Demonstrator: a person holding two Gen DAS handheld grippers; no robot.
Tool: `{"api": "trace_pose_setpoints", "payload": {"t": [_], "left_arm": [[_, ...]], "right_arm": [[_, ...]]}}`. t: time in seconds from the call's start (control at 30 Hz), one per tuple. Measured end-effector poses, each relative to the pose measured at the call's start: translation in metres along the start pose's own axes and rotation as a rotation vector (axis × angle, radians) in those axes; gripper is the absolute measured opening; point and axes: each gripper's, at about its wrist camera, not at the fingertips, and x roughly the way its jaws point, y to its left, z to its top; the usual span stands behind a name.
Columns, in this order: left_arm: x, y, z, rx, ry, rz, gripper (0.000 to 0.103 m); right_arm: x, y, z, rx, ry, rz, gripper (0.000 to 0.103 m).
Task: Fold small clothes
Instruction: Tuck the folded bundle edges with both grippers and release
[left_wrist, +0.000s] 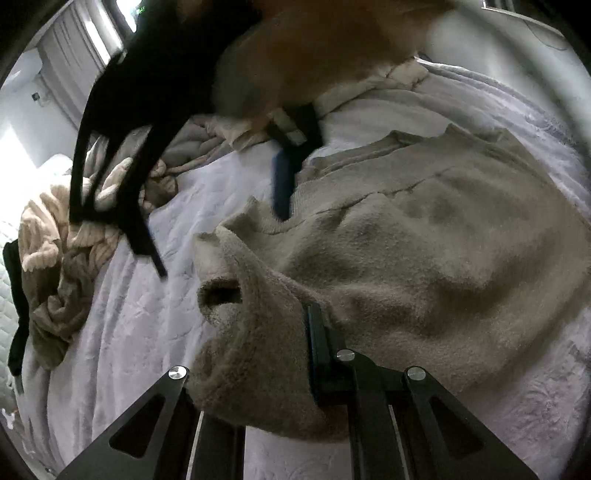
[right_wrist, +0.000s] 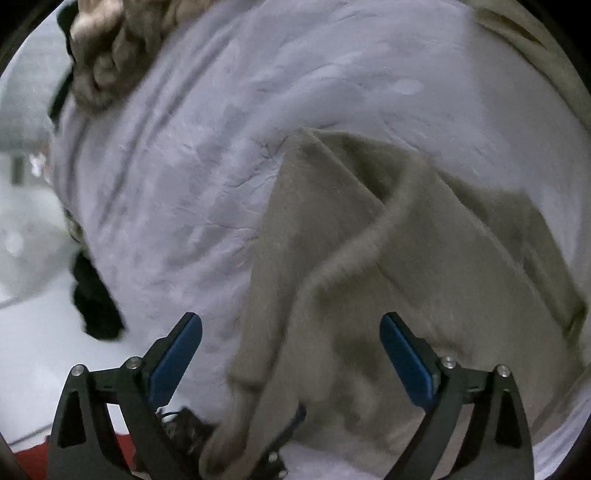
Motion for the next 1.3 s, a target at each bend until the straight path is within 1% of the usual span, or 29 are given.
{"api": "trace_pose_setpoints", "payload": {"t": [0.1, 0.13, 0.17, 0.2, 0.23, 0.3, 0.33, 0.37, 0.4, 0.47, 0.57, 0.6, 0.67, 0.73, 0.77, 0.8, 0.83, 0.9, 0.93, 1.0, 1.07, 1.1, 1.13, 1.17, 1.2, 1.27, 1.3], "left_arm": [[0.001, -0.001, 0.003, 0.010, -0.004, 0.007, 0.013], [0.001, -0.002, 0.004, 0.016, -0.005, 0.010, 0.013], [0.001, -0.003, 0.005, 0.019, -0.007, 0.011, 0.013], [0.000, -0.004, 0.006, 0.022, -0.007, 0.012, 0.013], [0.000, -0.004, 0.007, 0.024, -0.005, 0.011, 0.013], [-0.003, -0.005, 0.013, 0.029, -0.012, 0.002, 0.013], [-0.006, -0.007, 0.017, 0.038, -0.027, -0.001, 0.013], [-0.012, -0.010, 0.022, 0.050, -0.045, -0.005, 0.013], [-0.018, -0.014, 0.029, 0.062, -0.064, -0.016, 0.013], [-0.031, -0.022, 0.041, 0.075, -0.099, -0.046, 0.013], [-0.051, -0.041, 0.062, 0.102, -0.151, -0.102, 0.013], [-0.056, -0.048, 0.067, 0.111, -0.166, -0.117, 0.013], [-0.068, -0.066, 0.080, 0.139, -0.202, -0.156, 0.013], [-0.078, -0.086, 0.090, 0.170, -0.232, -0.194, 0.013], [-0.083, -0.098, 0.095, 0.193, -0.249, -0.215, 0.013], [-0.086, -0.111, 0.099, 0.220, -0.265, -0.233, 0.013], [-0.089, -0.122, 0.100, 0.243, -0.278, -0.247, 0.013], [-0.091, -0.150, 0.105, 0.300, -0.291, -0.292, 0.013], [-0.089, -0.160, 0.104, 0.314, -0.289, -0.313, 0.013], [-0.079, -0.183, 0.102, 0.346, -0.262, -0.355, 0.013], [-0.065, -0.210, 0.095, 0.388, -0.206, -0.392, 0.013], [-0.057, -0.220, 0.091, 0.408, -0.176, -0.402, 0.013], [-0.052, -0.227, 0.087, 0.424, -0.151, -0.414, 0.013], [-0.047, -0.236, 0.082, 0.441, -0.125, -0.421, 0.013], [-0.043, -0.240, 0.078, 0.454, -0.107, -0.426, 0.013], [-0.042, -0.243, 0.074, 0.465, -0.095, -0.426, 0.013], [-0.044, -0.241, 0.075, 0.458, -0.094, -0.431, 0.013]], "right_arm": [[0.021, 0.007, 0.013, -0.038, 0.057, -0.094, 0.098], [0.027, 0.006, 0.015, -0.042, 0.072, -0.125, 0.094], [0.032, 0.003, 0.016, -0.043, 0.076, -0.160, 0.085], [0.033, -0.002, 0.015, -0.048, 0.067, -0.206, 0.043], [0.030, -0.008, 0.012, -0.044, 0.046, -0.223, 0.015], [0.010, -0.026, 0.000, 0.011, -0.038, -0.123, 0.014], [-0.004, -0.036, -0.011, 0.027, -0.095, -0.086, 0.014], [-0.013, -0.041, -0.019, 0.034, -0.129, -0.069, 0.014], [-0.030, -0.052, -0.035, 0.045, -0.191, -0.035, 0.014], [-0.054, -0.071, -0.060, 0.068, -0.266, -0.006, 0.014], [-0.090, -0.104, -0.102, 0.145, -0.390, 0.052, 0.014], [-0.103, -0.121, -0.125, 0.177, -0.452, 0.085, 0.014], [-0.117, -0.139, -0.155, 0.208, -0.535, 0.114, 0.014], [-0.132, -0.166, -0.198, 0.251, -0.632, 0.124, 0.014], [-0.139, -0.178, -0.209, 0.270, -0.661, 0.128, 0.014], [-0.143, -0.196, -0.233, 0.307, -0.703, 0.136, 0.014], [-0.143, -0.204, -0.243, 0.329, -0.722, 0.143, 0.014], [-0.136, -0.237, -0.279, 0.396, -0.764, 0.152, 0.014], [-0.127, -0.243, -0.289, 0.418, -0.771, 0.150, 0.014], [-0.103, -0.275, -0.313, 0.495, -0.769, 0.161, 0.014], [-0.073, -0.303, -0.326, 0.577, -0.744, 0.191, 0.015], [-0.051, -0.319, -0.333, 0.632, -0.719, 0.212, 0.017], [-0.035, -0.321, -0.332, 0.657, -0.706, 0.231, 0.021], [-0.022, -0.330, -0.337, 0.688, -0.701, 0.264, 0.022], [-0.012, -0.337, -0.343, 0.725, -0.731, 0.324, 0.024], [-0.007, -0.343, -0.346, 0.762, -0.756, 0.385, 0.026], [-0.008, -0.344, -0.347, 0.765, -0.758, 0.397, 0.028]]}}
